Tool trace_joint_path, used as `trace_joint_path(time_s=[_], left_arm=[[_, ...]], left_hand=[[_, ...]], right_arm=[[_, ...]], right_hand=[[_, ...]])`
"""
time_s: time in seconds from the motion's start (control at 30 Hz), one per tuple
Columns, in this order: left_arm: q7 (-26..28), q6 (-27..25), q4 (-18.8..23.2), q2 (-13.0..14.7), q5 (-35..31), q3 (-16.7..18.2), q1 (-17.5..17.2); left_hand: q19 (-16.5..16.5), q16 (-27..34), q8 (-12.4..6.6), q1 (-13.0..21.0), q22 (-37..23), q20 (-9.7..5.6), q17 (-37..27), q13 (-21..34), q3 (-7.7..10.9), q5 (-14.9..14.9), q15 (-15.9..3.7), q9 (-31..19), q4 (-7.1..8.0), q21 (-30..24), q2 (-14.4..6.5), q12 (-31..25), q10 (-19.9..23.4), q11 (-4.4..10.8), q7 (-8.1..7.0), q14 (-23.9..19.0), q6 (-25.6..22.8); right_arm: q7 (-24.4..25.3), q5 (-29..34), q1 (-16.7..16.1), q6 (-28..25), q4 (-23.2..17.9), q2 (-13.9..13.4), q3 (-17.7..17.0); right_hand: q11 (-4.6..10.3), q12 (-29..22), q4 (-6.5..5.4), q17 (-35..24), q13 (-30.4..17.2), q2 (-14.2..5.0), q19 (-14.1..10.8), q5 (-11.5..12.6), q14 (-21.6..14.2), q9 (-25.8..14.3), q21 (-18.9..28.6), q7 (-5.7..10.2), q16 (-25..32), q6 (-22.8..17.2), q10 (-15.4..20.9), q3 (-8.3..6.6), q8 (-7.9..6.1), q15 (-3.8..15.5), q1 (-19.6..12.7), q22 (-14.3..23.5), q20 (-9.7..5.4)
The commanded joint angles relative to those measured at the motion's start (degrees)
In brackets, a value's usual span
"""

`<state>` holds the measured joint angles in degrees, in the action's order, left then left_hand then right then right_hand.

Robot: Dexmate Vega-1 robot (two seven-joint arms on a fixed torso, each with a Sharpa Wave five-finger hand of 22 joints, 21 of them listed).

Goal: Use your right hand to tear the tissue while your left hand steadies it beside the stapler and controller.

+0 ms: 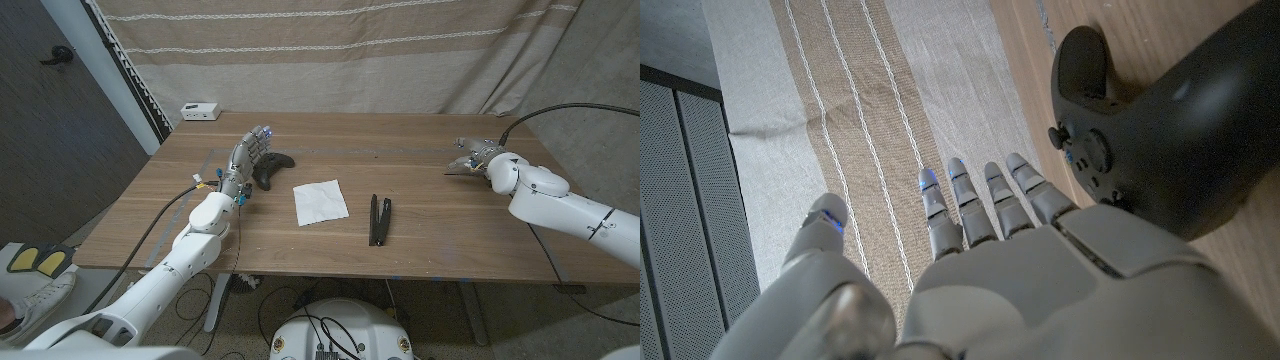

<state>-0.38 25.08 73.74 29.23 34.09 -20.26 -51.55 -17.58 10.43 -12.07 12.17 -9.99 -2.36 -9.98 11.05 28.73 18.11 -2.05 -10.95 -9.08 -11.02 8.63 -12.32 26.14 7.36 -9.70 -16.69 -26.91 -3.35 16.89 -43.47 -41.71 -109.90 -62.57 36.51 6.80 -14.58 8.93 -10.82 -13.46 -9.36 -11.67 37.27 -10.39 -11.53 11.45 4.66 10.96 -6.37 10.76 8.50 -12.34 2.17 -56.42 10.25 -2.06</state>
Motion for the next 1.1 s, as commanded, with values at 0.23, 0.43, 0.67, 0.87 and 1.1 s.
trace_joint_path(time_s=[0.23, 0.43, 0.67, 0.87, 1.1], left_arm=[[-0.2, 0.1, -0.4, -0.2, 0.2, 0.0, -0.1], [-0.1, 0.3, -0.2, -0.2, 0.1, 0.0, -0.3], [0.5, 0.5, 1.6, 0.6, -0.5, 0.1, -1.2], [1.0, 0.2, 2.6, 0.9, -0.5, 0.3, -2.0], [1.3, 0.1, 3.0, 0.8, -0.5, 0.3, -2.5]], left_hand=[[0.4, 0.2, -0.02, 0.6, -0.3, -0.96, -0.2, 0.2, 0.13, -0.1, -7.58, -0.1, 0.32, -0.3, -0.2, 0.1, 0.1, -0.39, -0.01, 0.3, -0.4], [0.4, 0.2, 0.00, 0.6, -0.3, -1.01, -0.2, 0.2, 0.13, -0.1, -7.53, -0.1, 0.33, -0.3, -0.2, 0.2, 0.1, -0.47, 0.08, 0.3, -0.4], [0.4, 0.2, -0.01, 0.7, -0.3, -1.05, -0.2, 0.2, 0.12, -0.2, -7.59, -0.1, 0.33, -0.3, -0.2, 0.2, 0.1, -0.41, 0.03, 0.3, -0.5], [0.4, 0.2, 0.02, 0.7, -0.3, -1.06, -0.2, 0.2, 0.11, -0.2, -7.55, -0.1, 0.34, -0.3, -0.2, 0.2, 0.1, -0.40, 0.04, 0.3, -0.5], [0.4, 0.3, 0.02, 0.7, -0.3, -1.14, -0.2, 0.2, 0.10, -0.2, -7.63, -0.1, 0.35, -0.3, -0.2, 0.2, 0.2, -0.43, 0.08, 0.3, -0.6]], right_arm=[[-4.9, 5.9, 2.9, -1.4, 1.2, 0.6, 3.3], [-7.1, 8.1, 4.1, -0.4, 2.5, 0.8, 4.7], [-8.8, 9.8, 4.3, 0.7, 3.2, 0.9, 5.0], [-10.2, 10.9, 4.1, 1.1, 3.5, 0.7, 5.1], [-11.8, 12.8, 4.1, 1.1, 3.6, 0.9, 5.6]], right_hand=[[0.20, -0.7, 0.08, -0.4, -0.4, -1.87, -0.1, -0.9, -0.5, -0.6, 0.0, 0.39, 0.3, -1.2, 0.9, -2.77, -0.78, 10.31, -3.5, 0.2, -0.42], [0.29, -0.8, -0.05, -0.7, -0.8, -2.14, 0.0, -2.2, -1.1, -0.9, 0.1, 0.42, 0.6, -0.6, 0.7, -4.81, -0.66, 10.53, -5.3, 0.2, -0.70], [0.76, -0.9, -0.71, -1.4, -1.2, -2.11, -0.7, -4.0, -2.4, -1.2, 0.4, 0.45, 1.4, 0.3, 0.4, -6.96, -0.47, 10.49, -6.4, 0.3, -0.12], [0.65, -1.2, -1.05, -1.6, -1.4, -1.85, -0.7, -4.7, -2.4, -1.3, 0.4, 0.19, 1.4, 0.4, 0.8, -7.54, -0.52, 10.31, -6.4, 0.3, -0.19], [0.20, -1.7, -1.58, -2.0, -1.9, -1.68, -0.5, -5.7, -2.4, -1.5, 0.4, -0.07, 1.6, 0.3, 1.7, -8.32, -0.62, 10.28, -6.4, 0.3, -0.24]])
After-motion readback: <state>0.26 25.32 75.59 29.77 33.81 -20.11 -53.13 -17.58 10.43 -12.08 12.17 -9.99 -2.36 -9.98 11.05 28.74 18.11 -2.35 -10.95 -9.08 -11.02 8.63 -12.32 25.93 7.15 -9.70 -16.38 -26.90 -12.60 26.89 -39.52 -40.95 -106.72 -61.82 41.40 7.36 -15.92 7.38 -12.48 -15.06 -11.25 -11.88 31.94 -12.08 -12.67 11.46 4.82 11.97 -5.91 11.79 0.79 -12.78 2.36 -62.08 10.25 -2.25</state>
